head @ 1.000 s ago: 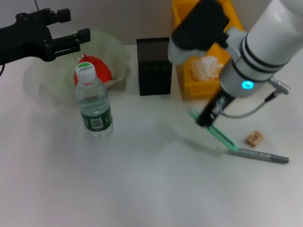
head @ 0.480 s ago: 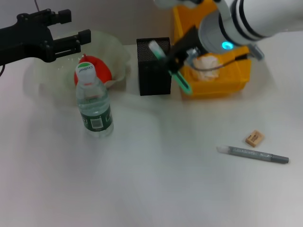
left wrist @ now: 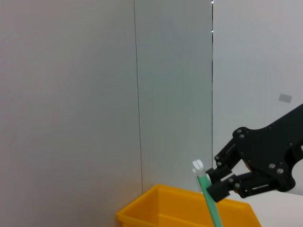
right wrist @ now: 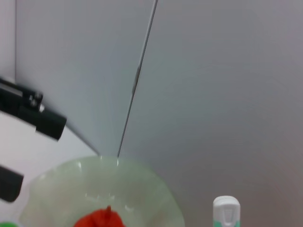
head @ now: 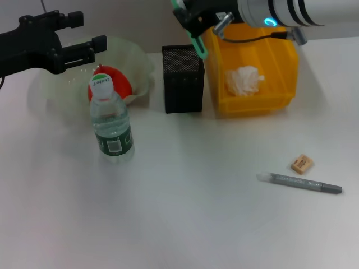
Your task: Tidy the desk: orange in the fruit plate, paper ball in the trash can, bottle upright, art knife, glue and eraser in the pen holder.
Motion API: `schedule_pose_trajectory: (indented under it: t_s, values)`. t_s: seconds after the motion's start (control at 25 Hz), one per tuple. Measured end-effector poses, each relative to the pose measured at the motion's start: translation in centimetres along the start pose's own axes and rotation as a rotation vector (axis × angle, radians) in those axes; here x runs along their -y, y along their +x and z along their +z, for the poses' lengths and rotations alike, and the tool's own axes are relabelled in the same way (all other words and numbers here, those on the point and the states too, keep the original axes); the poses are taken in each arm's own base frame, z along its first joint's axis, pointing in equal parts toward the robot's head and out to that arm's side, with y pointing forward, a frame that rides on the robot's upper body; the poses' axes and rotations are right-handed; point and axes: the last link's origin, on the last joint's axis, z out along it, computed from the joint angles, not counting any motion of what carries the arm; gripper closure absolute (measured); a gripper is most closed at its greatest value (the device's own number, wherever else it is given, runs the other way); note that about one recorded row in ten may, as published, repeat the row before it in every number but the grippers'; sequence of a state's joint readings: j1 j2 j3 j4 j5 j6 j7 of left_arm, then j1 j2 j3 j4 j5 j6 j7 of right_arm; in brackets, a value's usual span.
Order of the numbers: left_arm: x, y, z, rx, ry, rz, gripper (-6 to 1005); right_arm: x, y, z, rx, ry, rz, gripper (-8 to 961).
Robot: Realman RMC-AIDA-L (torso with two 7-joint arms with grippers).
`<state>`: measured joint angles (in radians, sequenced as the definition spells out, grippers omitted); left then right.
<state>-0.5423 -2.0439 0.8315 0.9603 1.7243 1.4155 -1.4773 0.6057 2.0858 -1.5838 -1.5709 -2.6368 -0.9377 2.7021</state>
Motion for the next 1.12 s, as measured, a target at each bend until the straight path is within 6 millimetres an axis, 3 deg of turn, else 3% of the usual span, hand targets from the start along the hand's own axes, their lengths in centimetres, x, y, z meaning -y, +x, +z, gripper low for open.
schedule_pose_trajectory:
  t_s: [0.28,0.76,1.12]
  values:
    - [0.2,-0.2,-0.2,0.000,0.016,-0.007,275,0.1,1.1,0.7,0.112,-0.057,0.066,764]
    - [1.4,-1.1,-2.2,-0.014,0.087,-0.060,275,1.5,3.1,1.1,0.100,-0.011,0.128,758]
    - [1.5,-1.3,-2.3,-0.011,0.087,-0.071,275,1.8,4.6,2.7,0.125,0.018,0.168,753]
